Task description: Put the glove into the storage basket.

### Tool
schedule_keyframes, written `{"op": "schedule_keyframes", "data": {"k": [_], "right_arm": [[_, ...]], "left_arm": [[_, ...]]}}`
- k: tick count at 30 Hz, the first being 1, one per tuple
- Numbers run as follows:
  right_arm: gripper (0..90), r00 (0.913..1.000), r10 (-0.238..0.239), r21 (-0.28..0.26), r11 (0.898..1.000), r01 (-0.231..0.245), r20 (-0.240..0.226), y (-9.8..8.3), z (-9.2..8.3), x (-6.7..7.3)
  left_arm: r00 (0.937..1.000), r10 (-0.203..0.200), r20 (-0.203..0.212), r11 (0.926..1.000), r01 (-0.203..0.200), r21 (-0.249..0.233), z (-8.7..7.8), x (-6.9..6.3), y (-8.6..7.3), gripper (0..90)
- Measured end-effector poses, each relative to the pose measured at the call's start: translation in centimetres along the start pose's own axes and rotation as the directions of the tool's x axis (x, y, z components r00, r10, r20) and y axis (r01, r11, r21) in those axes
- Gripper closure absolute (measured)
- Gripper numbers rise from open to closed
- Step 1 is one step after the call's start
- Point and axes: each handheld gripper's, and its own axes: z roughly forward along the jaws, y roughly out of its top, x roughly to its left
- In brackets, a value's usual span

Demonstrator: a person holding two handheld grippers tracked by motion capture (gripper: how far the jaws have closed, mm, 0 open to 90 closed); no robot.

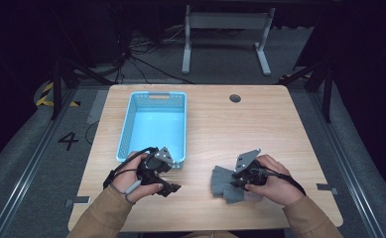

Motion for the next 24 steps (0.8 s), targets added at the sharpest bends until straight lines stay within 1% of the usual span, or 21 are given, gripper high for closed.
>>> {"op": "schedule_keyframes", "data": {"k": [2, 3, 6, 9, 11, 12, 13, 18, 22, 24], "right_arm": [[61.2, 1.0000, 0.003, 0.006, 1.000, -0.003, 0.001, -0.1, -0.1, 0.0], [59.1, 0.9999, 0.010, -0.002, 1.000, -0.010, -0.001, -0.2, -0.2, 0.0], [56.8, 0.9998, 0.021, -0.034, 0.999, -0.020, 0.008, -0.3, -0.7, -0.1], [56.0, 0.9982, 0.057, -0.069, 0.996, -0.056, 0.020, -0.5, -1.6, -0.3], [55.7, 0.9970, 0.074, -0.089, 0.993, -0.071, 0.026, -0.7, -2.0, -0.5], [55.7, 0.9958, 0.088, -0.101, 0.991, -0.085, 0.027, -0.8, -2.3, -0.6], [55.2, 0.9944, 0.101, -0.110, 0.989, -0.097, 0.030, -0.9, -2.6, -0.7], [54.6, 0.9895, 0.136, -0.142, 0.982, -0.128, 0.050, -1.6, -3.8, -1.1], [54.6, 0.9830, 0.173, -0.164, 0.973, -0.161, 0.062, -2.3, -4.8, -1.5], [54.6, 0.9780, 0.197, -0.175, 0.967, -0.182, 0.069, -2.7, -5.4, -1.7]], "left_arm": [[1.0000, 0.003, 0.001, 1.0000, -0.003, 0.001, 0.1, 0.0, 0.0, 29.9], [1.0000, 0.000, 0.001, 1.0000, 0.000, -0.002, 0.1, 0.0, 0.1, 29.9], [1.0000, 0.004, 0.006, 1.0000, -0.004, 0.000, 0.2, 0.0, 0.1, 29.9], [1.0000, 0.006, 0.008, 1.0000, -0.006, 0.001, 0.3, -0.1, 0.2, 29.9], [0.9999, 0.006, 0.008, 1.0000, -0.006, -0.001, 0.4, -0.2, 0.3, 29.9], [0.9998, 0.014, 0.011, 0.9999, -0.014, 0.002, 0.4, -0.2, 0.4, 29.9], [0.9999, 0.014, 0.010, 0.9999, -0.014, 0.004, 0.5, -0.3, 0.4, 29.9], [0.9997, 0.023, 0.013, 0.9997, -0.023, -0.010, 1.0, -0.6, 1.0, 31.8], [0.9995, 0.031, 0.010, 0.9993, -0.030, -0.022, 1.4, -1.0, 1.6, 33.5], [0.9993, 0.037, 0.010, 0.9991, -0.036, -0.021, 1.6, -1.3, 2.0, 33.7]]}}
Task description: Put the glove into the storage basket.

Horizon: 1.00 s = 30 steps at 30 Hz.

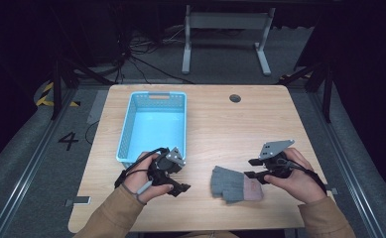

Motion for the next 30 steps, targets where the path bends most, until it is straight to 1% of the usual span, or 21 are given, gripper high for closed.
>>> {"op": "schedule_keyframes", "data": {"k": [3, 6, 7, 9, 11, 14, 15, 17, 20, 26, 28, 30], "right_arm": [[54.2, 0.9993, 0.032, -0.015, 0.999, -0.031, 0.021, -0.6, -0.8, -0.7], [54.0, 0.9965, 0.071, -0.030, 0.997, -0.070, 0.043, -1.3, -1.6, -1.6], [54.0, 0.9955, 0.080, -0.035, 0.996, -0.079, 0.050, -1.5, -1.9, -2.0], [54.0, 0.9929, 0.102, -0.043, 0.994, -0.099, 0.061, -2.0, -2.3, -2.6], [54.0, 0.9900, 0.120, -0.047, 0.992, -0.117, 0.074, -2.6, -2.7, -3.2], [54.0, 0.9850, 0.151, -0.056, 0.988, -0.147, 0.083, -3.3, -3.2, -4.1], [54.0, 0.9834, 0.160, -0.061, 0.986, -0.156, 0.084, -3.4, -3.3, -4.3], [54.0, 0.9813, 0.174, -0.075, 0.983, -0.168, 0.083, -3.7, -3.5, -4.7], [53.7, 0.9787, 0.190, -0.092, 0.979, -0.183, 0.077, -3.9, -3.8, -5.1], [53.7, 0.9739, 0.215, -0.121, 0.971, -0.206, 0.071, -4.5, -4.5, -5.4], [53.7, 0.9733, 0.220, -0.129, 0.969, -0.210, 0.067, -4.6, -4.7, -5.4], [53.2, 0.9724, 0.225, -0.137, 0.967, -0.215, 0.063, -4.7, -4.9, -5.4]], "left_arm": [[1.0000, -0.002, -0.007, 0.9999, 0.002, -0.016, 0.4, -0.4, 0.7, 30.6], [1.0000, 0.002, -0.002, 0.9985, -0.002, -0.055, 0.7, -0.7, 1.4, 30.4], [1.0000, 0.008, 0.004, 0.9979, -0.008, -0.064, 0.9, -0.9, 1.7, 30.4], [0.9997, 0.026, 0.000, 0.9970, -0.026, -0.072, 1.2, -1.2, 2.5, 30.8], [0.9991, 0.041, 0.008, 0.9960, -0.040, -0.080, 1.8, -1.7, 3.3, 31.5], [0.9973, 0.068, 0.027, 0.9956, -0.066, -0.067, 3.1, -2.4, 4.5, 31.8], [0.9961, 0.082, 0.031, 0.9948, -0.080, -0.062, 3.6, -2.6, 4.8, 31.9], [0.9949, 0.096, 0.033, 0.9941, -0.094, -0.055, 4.7, -3.0, 5.6, 32.1], [0.9920, 0.117, 0.047, 0.9921, -0.115, -0.051, 6.1, -3.4, 6.8, 32.0], [0.9854, 0.157, 0.065, 0.9859, -0.153, -0.068, 8.4, -4.2, 8.4, 32.2], [0.9836, 0.167, 0.068, 0.9844, -0.163, -0.067, 9.1, -4.2, 8.8, 33.5], [0.9830, 0.168, 0.075, 0.9847, -0.163, -0.061, 9.8, -4.0, 9.0, 33.2]]}}
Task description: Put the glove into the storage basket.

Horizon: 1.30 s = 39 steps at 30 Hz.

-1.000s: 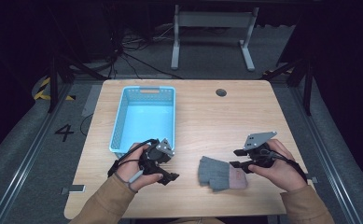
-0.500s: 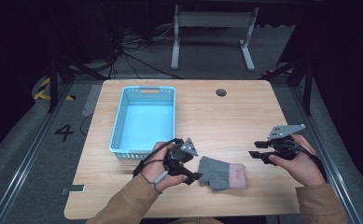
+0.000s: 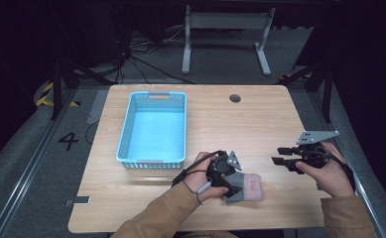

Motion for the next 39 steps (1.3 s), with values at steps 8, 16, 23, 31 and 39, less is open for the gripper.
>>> {"op": "schedule_keyframes", "data": {"k": [8, 16, 23, 31, 39], "right_arm": [[50.3, 0.9998, 0.011, -0.012, 1.000, -0.011, -0.014, -0.2, -0.2, 0.0], [48.7, 0.9995, 0.015, -0.015, 1.000, -0.015, -0.027, -0.2, 0.0, 0.1], [48.1, 0.9994, 0.018, -0.019, 1.000, -0.018, -0.031, -0.2, 0.0, 0.1], [48.0, 0.9989, 0.011, -0.013, 1.000, -0.012, -0.045, 0.0, 0.2, 0.4], [48.0, 0.9991, 0.012, -0.018, 1.000, -0.013, -0.039, -0.1, 0.2, 0.3]], "left_arm": [[0.9995, 0.026, 0.018, 0.9995, -0.026, 0.015, 2.5, 0.6, 0.2, 27.9], [0.9999, 0.012, -0.012, 0.9989, -0.012, 0.045, 4.3, 0.7, 0.2, 23.1], [0.9996, 0.010, -0.025, 0.9968, -0.008, 0.079, 5.3, 0.6, 0.0, 20.9], [0.9995, 0.011, -0.030, 0.9965, -0.008, 0.083, 6.1, 0.5, -0.2, 16.2], [0.9988, 0.001, -0.050, 0.9962, 0.003, 0.087, 6.3, 0.2, -0.3, 15.7]]}}
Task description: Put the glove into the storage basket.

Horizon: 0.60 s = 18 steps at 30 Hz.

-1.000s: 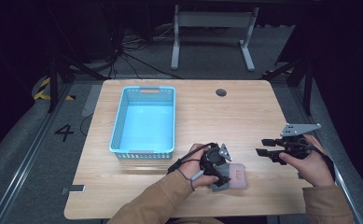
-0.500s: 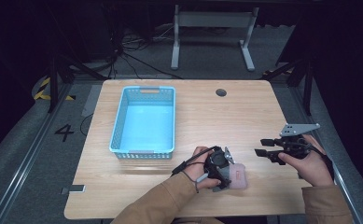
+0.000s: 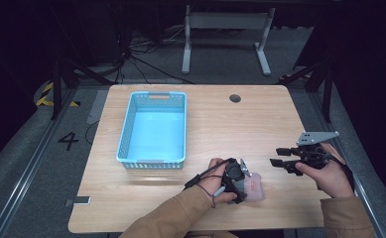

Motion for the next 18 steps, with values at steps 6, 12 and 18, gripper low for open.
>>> {"op": "schedule_keyframes", "data": {"k": [6, 12, 18], "right_arm": [[47.8, 1.0000, 0.000, 0.003, 1.000, 0.000, 0.003, -0.02, 0.10, -0.02], [47.6, 1.0000, 0.000, 0.003, 1.000, 0.000, 0.004, -0.02, 0.23, -0.01], [47.6, 1.0000, 0.001, 0.003, 1.000, -0.001, 0.003, 0.00, 0.32, 0.02]], "left_arm": [[1.0000, 0.006, 0.001, 1.0000, -0.006, -0.002, 0.13, 0.05, 0.00, 15.6], [0.9998, -0.007, -0.016, 1.0000, 0.007, 0.004, 0.16, -0.21, 0.04, 17.3], [0.9993, -0.020, -0.030, 0.9994, 0.021, 0.028, -0.17, -0.56, 0.34, 31.1]]}}
